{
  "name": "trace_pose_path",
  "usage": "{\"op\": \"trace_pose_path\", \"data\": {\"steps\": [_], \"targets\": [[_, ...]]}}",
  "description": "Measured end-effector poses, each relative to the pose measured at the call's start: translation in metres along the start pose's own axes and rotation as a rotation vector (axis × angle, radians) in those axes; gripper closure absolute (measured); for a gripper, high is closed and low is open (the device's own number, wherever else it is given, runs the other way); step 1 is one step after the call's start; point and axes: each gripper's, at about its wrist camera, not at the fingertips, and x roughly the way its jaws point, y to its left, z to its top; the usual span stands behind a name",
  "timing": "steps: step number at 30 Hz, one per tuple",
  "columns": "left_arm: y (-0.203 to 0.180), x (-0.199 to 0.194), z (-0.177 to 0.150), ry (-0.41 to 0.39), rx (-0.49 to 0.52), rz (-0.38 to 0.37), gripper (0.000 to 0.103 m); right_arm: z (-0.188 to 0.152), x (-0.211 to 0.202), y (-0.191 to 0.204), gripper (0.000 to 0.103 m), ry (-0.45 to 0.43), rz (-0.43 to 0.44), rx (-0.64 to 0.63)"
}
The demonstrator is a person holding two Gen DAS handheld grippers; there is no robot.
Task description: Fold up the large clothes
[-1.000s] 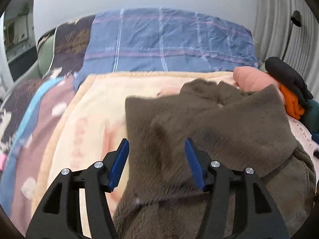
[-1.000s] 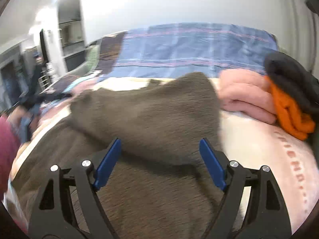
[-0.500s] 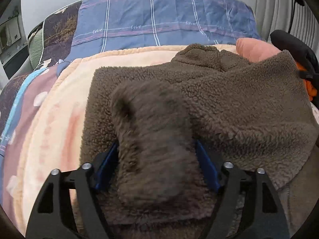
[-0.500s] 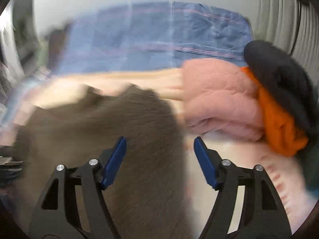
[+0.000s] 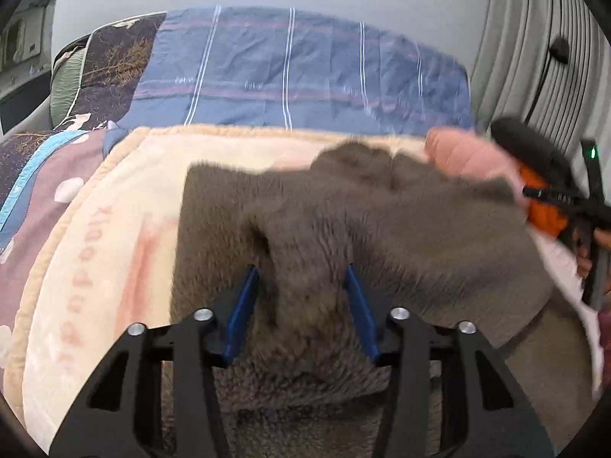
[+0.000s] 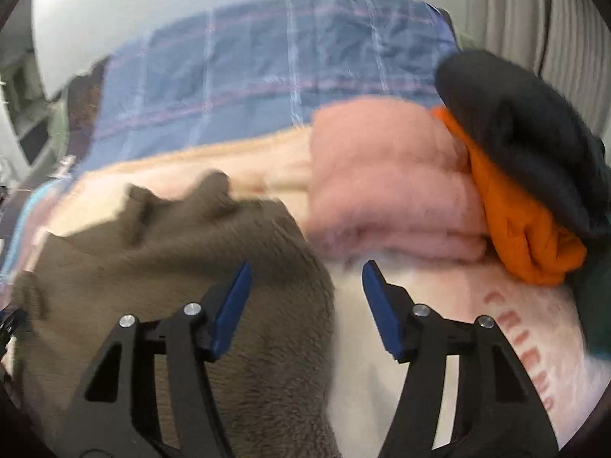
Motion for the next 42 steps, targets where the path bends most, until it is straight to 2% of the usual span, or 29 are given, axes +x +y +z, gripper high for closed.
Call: {"op": "trace_pose_path", "data": {"steps": [2, 3, 5, 6, 7, 8, 10, 12, 15, 16, 19, 21, 23, 25, 27, 29, 31, 35, 38, 42], "targets": [[0.000, -0.001, 0.014, 0.001, -0.025, -0.061, 0.057, 0.011, 0.001, 0.011, 0.041, -0.009, 0.032, -0.033], [-0.002, 0.006, 0.021, 0.031, -0.026, -0.085, 0.051, 0.016, 0.005, 0.020, 0.040, -0.003, 0.034, -0.046], [-0.008, 0.021, 0.024, 0.068, -0.008, -0.059, 0.048, 0.015, 0.030, 0.033, 0.042, 0.056, 0.031, -0.065], [-0.012, 0.034, 0.022, 0.103, 0.024, -0.005, 0.048, 0.010, 0.045, 0.036, 0.051, 0.080, -0.016, -0.078], [-0.018, 0.052, 0.013, 0.145, 0.104, 0.116, 0.048, 0.000, 0.063, 0.038, 0.053, 0.094, -0.131, -0.109], [-0.024, 0.064, 0.002, 0.151, 0.188, 0.186, 0.047, -0.015, 0.089, 0.036, 0.042, 0.101, -0.220, -0.149], [-0.039, 0.069, -0.018, 0.091, 0.305, 0.257, 0.045, -0.026, 0.099, 0.026, 0.034, 0.087, -0.187, -0.065], [-0.047, 0.065, -0.020, 0.073, 0.336, 0.307, 0.045, -0.024, 0.093, 0.028, 0.030, 0.077, -0.213, -0.067], [-0.046, 0.062, -0.018, 0.084, 0.324, 0.306, 0.044, -0.024, 0.065, 0.031, 0.031, 0.059, -0.206, -0.071], [-0.044, 0.055, -0.015, 0.082, 0.312, 0.299, 0.042, -0.026, 0.054, 0.031, 0.034, 0.050, -0.188, -0.064], [-0.032, 0.019, -0.018, 0.054, 0.266, 0.254, 0.032, -0.057, -0.009, 0.025, 0.035, 0.026, -0.045, -0.135], [-0.022, -0.007, -0.025, 0.029, 0.244, 0.219, 0.018, -0.084, -0.041, 0.015, 0.034, 0.022, -0.015, -0.189], [-0.006, -0.036, -0.040, 0.027, 0.219, 0.169, 0.015, -0.124, -0.067, -0.009, 0.033, 0.065, 0.015, -0.183], [0.012, -0.051, -0.061, 0.106, 0.179, 0.120, 0.014, -0.157, -0.079, -0.034, 0.033, 0.128, 0.055, -0.109], [0.028, -0.059, -0.081, 0.196, 0.124, 0.072, 0.014, -0.193, -0.093, -0.064, 0.033, 0.190, 0.094, 0.026], [0.042, -0.067, -0.104, 0.281, 0.055, -0.002, 0.014, -0.214, -0.106, -0.081, 0.033, 0.192, 0.143, 0.130], [0.045, -0.078, -0.126, 0.334, 0.035, -0.085, 0.014, -0.231, -0.119, -0.090, 0.033, 0.182, 0.203, 0.207], [0.048, -0.098, -0.154, 0.336, -0.014, -0.165, 0.014, -0.251, -0.143, -0.083, 0.037, 0.187, 0.275, 0.207], [0.050, -0.110, -0.170, 0.326, -0.053, -0.223, 0.014, -0.263, -0.160, -0.073, 0.042, 0.209, 0.391, 0.200], [0.034, -0.127, -0.192, 0.325, -0.020, -0.247, 0.014, -0.278, -0.171, -0.058, 0.041, 0.218, 0.405, 0.157]]}}
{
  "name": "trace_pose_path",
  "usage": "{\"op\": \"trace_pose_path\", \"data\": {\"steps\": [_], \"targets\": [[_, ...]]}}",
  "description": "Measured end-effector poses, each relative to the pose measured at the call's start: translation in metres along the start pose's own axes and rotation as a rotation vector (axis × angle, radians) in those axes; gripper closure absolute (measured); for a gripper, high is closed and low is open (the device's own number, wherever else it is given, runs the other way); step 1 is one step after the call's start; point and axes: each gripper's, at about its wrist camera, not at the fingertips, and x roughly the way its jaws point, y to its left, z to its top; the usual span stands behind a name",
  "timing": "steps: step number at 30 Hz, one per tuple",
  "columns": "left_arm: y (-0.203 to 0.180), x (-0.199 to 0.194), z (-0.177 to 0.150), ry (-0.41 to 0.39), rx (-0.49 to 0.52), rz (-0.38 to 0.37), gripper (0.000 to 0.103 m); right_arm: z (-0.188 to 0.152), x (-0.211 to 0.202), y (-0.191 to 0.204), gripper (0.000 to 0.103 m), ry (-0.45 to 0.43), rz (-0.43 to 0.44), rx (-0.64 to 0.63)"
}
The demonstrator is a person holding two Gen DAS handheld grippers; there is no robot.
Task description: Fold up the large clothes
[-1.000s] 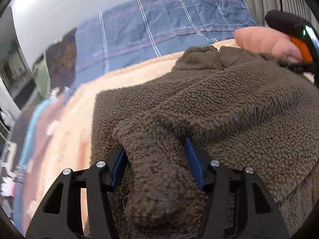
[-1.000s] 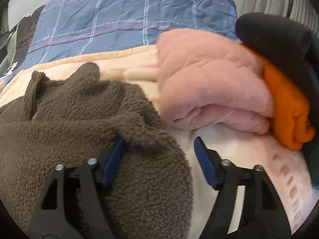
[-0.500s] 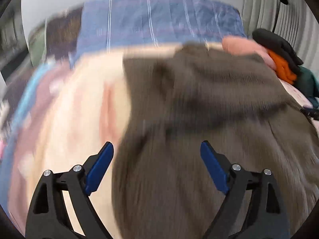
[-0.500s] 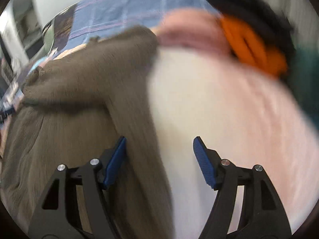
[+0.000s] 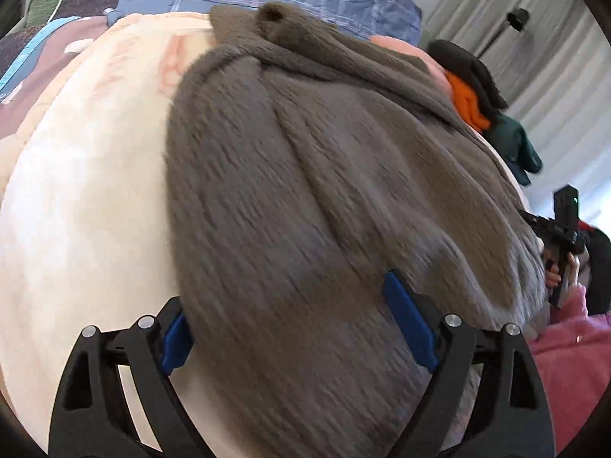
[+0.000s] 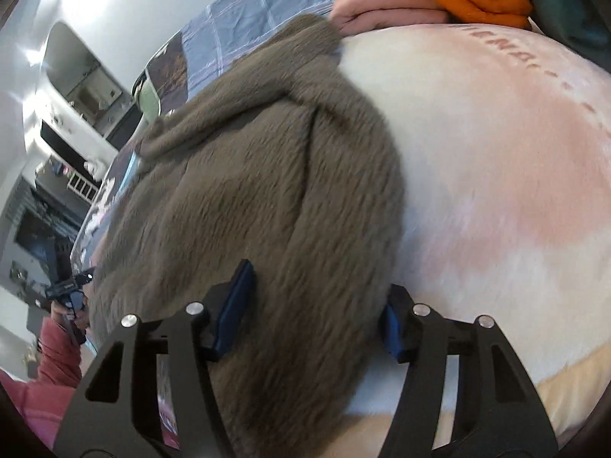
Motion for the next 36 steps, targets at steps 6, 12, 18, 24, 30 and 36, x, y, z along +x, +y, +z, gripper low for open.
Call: {"op": "trace_pose_path", "data": {"steps": [6, 12, 18, 24, 30, 36], "targets": [[-0.028, -0.011, -0.027, -0.046, 0.007, -0.057, 0.028, -0.014, -0.012, 0.009, 0.050, 0.003, 0.118, -0.001], [-0.052, -0.018, -0.008, -0.109, -0.021, 0.030, 0.083, 0.012, -0.036, 0.017, 0.085, -0.069, 0.178, 0.041], [-0.087, -0.108, 0.015, -0.385, 0.024, 0.034, 0.084, 0.038, -0.122, 0.022, 0.092, -0.305, 0.294, 0.056], [-0.118, -0.156, 0.003, -0.515, 0.035, -0.005, 0.085, 0.018, -0.187, 0.022, 0.094, -0.439, 0.325, 0.056], [-0.142, -0.179, -0.015, -0.520, -0.016, 0.039, 0.085, -0.020, -0.280, 0.027, 0.103, -0.706, 0.227, -0.006], [-0.137, -0.135, -0.011, -0.425, -0.007, 0.044, 0.085, -0.004, -0.248, 0.007, 0.095, -0.569, 0.035, 0.038]]}}
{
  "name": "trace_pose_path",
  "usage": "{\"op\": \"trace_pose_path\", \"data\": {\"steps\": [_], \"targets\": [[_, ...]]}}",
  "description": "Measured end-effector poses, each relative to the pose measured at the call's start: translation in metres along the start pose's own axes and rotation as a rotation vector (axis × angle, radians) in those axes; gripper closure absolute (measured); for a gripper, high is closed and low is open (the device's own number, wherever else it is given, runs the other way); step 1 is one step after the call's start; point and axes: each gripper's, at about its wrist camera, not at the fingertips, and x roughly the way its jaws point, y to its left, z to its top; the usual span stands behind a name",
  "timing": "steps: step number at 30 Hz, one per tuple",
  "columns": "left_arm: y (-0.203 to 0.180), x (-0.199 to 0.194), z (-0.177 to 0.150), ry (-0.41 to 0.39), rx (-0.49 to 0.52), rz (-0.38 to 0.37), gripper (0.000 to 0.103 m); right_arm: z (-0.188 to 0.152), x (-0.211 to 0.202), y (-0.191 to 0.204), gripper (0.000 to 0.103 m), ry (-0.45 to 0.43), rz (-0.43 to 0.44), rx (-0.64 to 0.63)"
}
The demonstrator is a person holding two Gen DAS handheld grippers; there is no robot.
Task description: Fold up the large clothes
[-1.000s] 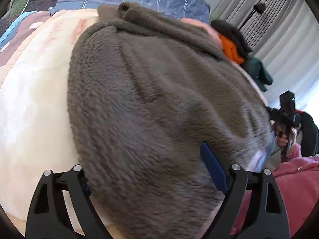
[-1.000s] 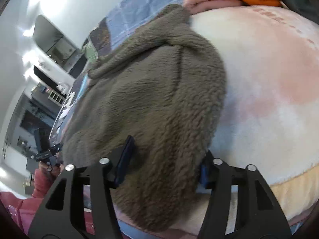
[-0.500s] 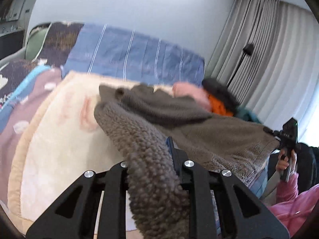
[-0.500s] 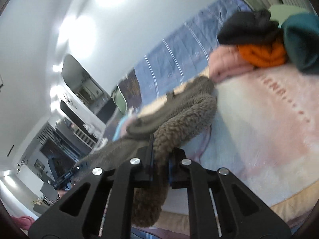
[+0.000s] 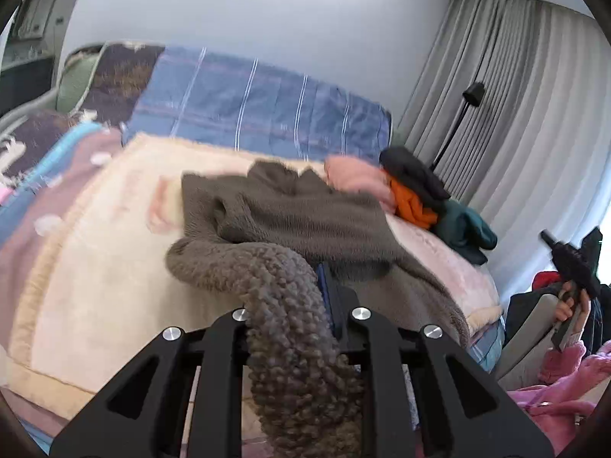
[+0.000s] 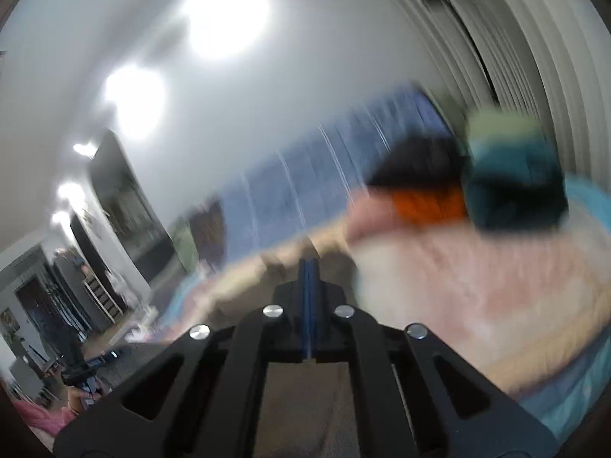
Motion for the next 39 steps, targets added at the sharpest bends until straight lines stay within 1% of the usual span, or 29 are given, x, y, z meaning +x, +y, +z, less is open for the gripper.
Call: {"op": "trace_pose_path", "data": {"steps": [1, 2, 3, 4, 6, 7, 8, 11, 12, 13, 14, 15, 17, 18, 20, 21, 22, 23, 24, 25, 27, 29, 31, 32, 35, 37, 39], "targets": [[0.002, 0.005, -0.002, 0.008, -0.001, 0.004, 0.085, -0.012, 0.023, -0.014, 0.071, 0.083, -0.026, 0.028], [0.004, 0.007, -0.004, 0.012, 0.001, 0.007, 0.085, -0.028, 0.046, -0.029, 0.055, 0.168, -0.040, 0.061], [0.005, 0.009, -0.005, 0.012, 0.005, 0.010, 0.085, -0.042, 0.065, -0.037, 0.040, 0.227, -0.053, 0.086], [0.005, 0.009, -0.004, 0.013, 0.011, 0.008, 0.085, -0.057, 0.083, -0.047, 0.043, 0.287, -0.069, 0.109], [0.005, 0.007, -0.002, 0.019, 0.022, 0.009, 0.085, -0.087, 0.112, -0.064, 0.043, 0.390, -0.093, 0.145], [0.003, 0.007, -0.001, 0.024, 0.032, 0.015, 0.085, -0.096, 0.122, -0.070, 0.040, 0.424, -0.078, 0.170], [0.002, 0.007, 0.000, 0.029, 0.042, 0.018, 0.085, -0.108, 0.132, -0.077, 0.038, 0.467, -0.042, 0.214], [-0.001, 0.008, -0.002, 0.031, 0.045, 0.016, 0.085, -0.128, 0.139, -0.084, 0.035, 0.536, 0.015, 0.268], [-0.001, 0.008, -0.002, 0.029, 0.043, 0.014, 0.085, -0.135, 0.138, -0.083, 0.035, 0.550, 0.036, 0.274], [0.000, 0.008, -0.004, 0.026, 0.040, 0.012, 0.085, -0.139, 0.135, -0.080, 0.039, 0.558, 0.059, 0.269], [0.000, 0.008, -0.004, 0.023, 0.035, 0.010, 0.085, -0.142, 0.125, -0.074, 0.044, 0.567, 0.092, 0.260], [0.000, 0.008, -0.005, 0.022, 0.029, 0.008, 0.085, -0.146, 0.119, -0.068, 0.050, 0.580, 0.147, 0.254], [0.000, 0.006, -0.006, 0.020, 0.026, 0.013, 0.085, -0.156, 0.104, -0.053, 0.051, 0.604, 0.269, 0.239], [-0.001, 0.005, -0.007, 0.020, 0.026, 0.014, 0.085, -0.159, 0.100, -0.047, 0.051, 0.611, 0.304, 0.224], [0.000, 0.004, -0.009, 0.021, 0.025, 0.016, 0.085, -0.168, 0.095, -0.032, 0.058, 0.639, 0.383, 0.205], [-0.001, 0.003, -0.010, 0.020, 0.024, 0.017, 0.085, -0.166, 0.092, -0.025, 0.068, 0.623, 0.371, 0.191], [0.000, 0.002, -0.010, 0.021, 0.019, 0.015, 0.085, -0.159, 0.089, -0.022, 0.086, 0.594, 0.359, 0.190], [0.000, 0.002, -0.010, 0.021, 0.015, 0.014, 0.085, -0.150, 0.086, -0.021, 0.087, 0.556, 0.380, 0.226], [0.000, 0.000, -0.010, 0.020, 0.015, 0.014, 0.085, -0.135, 0.082, -0.022, 0.088, 0.491, 0.417, 0.267], [-0.002, -0.002, -0.009, 0.013, 0.019, 0.016, 0.085, -0.117, 0.076, -0.020, 0.089, 0.422, 0.431, 0.273], [-0.004, -0.009, -0.005, -0.005, 0.023, 0.013, 0.087, -0.085, 0.062, -0.013, 0.089, 0.308, 0.432, 0.251], [-0.010, -0.026, -0.001, -0.054, 0.033, -0.002, 0.087, -0.054, 0.049, -0.005, 0.090, 0.220, 0.442, 0.226], [-0.013, -0.039, 0.000, -0.094, 0.029, -0.006, 0.088, -0.038, 0.040, 0.001, 0.090, 0.182, 0.458, 0.208], [-0.013, -0.050, 0.001, -0.124, 0.009, -0.016, 0.088, -0.030, 0.034, 0.007, 0.090, 0.158, 0.468, 0.188], [-0.009, -0.074, 0.002, -0.178, -0.042, -0.052, 0.088, -0.013, 0.007, 0.017, 0.090, 0.084, 0.484, 0.109], [-0.007, -0.090, 0.002, -0.213, -0.074, -0.071, 0.088, -0.005, -0.005, 0.019, 0.090, 0.040, 0.485, 0.070], [-0.007, -0.097, 0.002, -0.228, -0.077, -0.077, 0.087, 0.004, -0.014, 0.018, 0.090, 0.023, 0.463, 0.042]]}}
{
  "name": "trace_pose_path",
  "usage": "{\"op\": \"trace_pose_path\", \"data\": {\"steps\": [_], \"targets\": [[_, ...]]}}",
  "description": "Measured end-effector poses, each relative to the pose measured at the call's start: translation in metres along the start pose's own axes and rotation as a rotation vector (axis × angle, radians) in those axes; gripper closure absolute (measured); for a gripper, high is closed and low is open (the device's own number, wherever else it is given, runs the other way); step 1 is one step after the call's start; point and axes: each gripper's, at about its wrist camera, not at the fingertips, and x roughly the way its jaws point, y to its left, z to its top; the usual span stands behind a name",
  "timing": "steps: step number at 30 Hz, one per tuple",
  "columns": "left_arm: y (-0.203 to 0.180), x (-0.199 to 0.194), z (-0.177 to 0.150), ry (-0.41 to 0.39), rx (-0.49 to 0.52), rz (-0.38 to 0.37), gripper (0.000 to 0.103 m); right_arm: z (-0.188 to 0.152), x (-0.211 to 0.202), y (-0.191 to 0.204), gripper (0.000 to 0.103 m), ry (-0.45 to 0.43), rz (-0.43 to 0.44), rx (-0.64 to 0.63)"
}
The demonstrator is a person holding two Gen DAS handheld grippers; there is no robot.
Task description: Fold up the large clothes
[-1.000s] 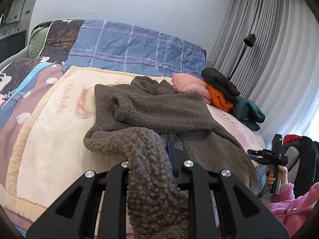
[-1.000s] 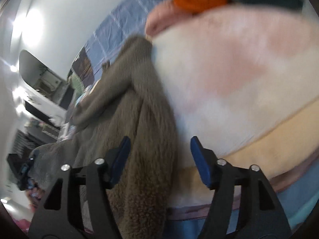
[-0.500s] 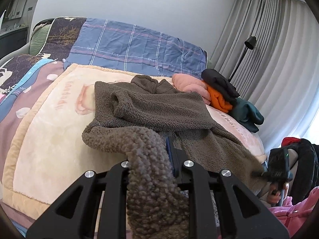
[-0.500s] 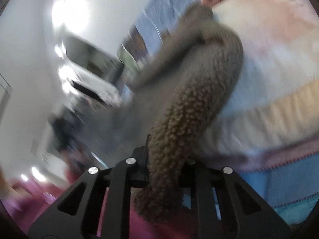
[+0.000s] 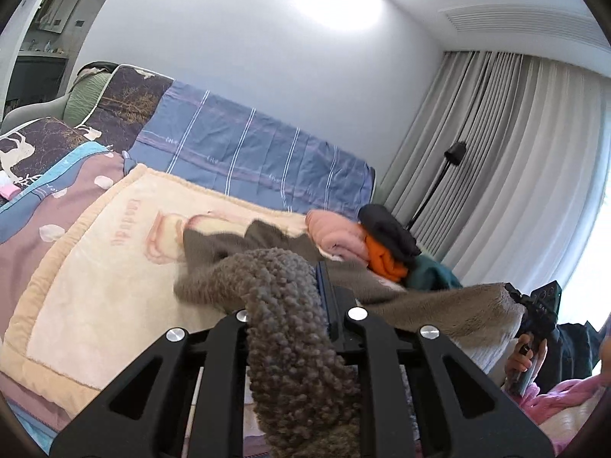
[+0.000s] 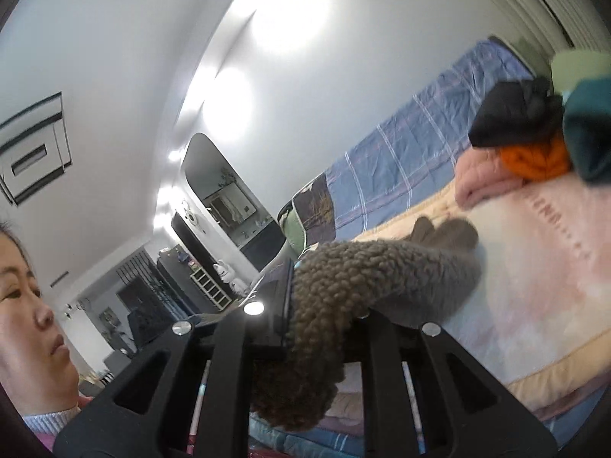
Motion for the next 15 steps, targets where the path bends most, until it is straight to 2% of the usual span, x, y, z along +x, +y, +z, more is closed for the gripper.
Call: {"op": "trace_pose_path", "data": {"steps": [3, 8, 13, 15], "targets": [[0.000, 0.012, 0.001, 0.021, 0.007, 0.014, 0.087, 0.002, 0.025, -0.009, 0.089, 0.028, -0.043, 0.028], [0.023, 0.066, 0.011, 0.118, -0.040, 0.026, 0.087, 0.016, 0.075, -0.054, 0.089, 0.085, -0.082, 0.152], [0.044, 0.126, 0.052, 0.163, -0.039, 0.025, 0.086, 0.050, 0.141, -0.093, 0.089, 0.114, -0.133, 0.189], [0.055, 0.157, 0.067, 0.186, -0.056, 0.041, 0.086, 0.064, 0.176, -0.113, 0.088, 0.130, -0.180, 0.210]]}}
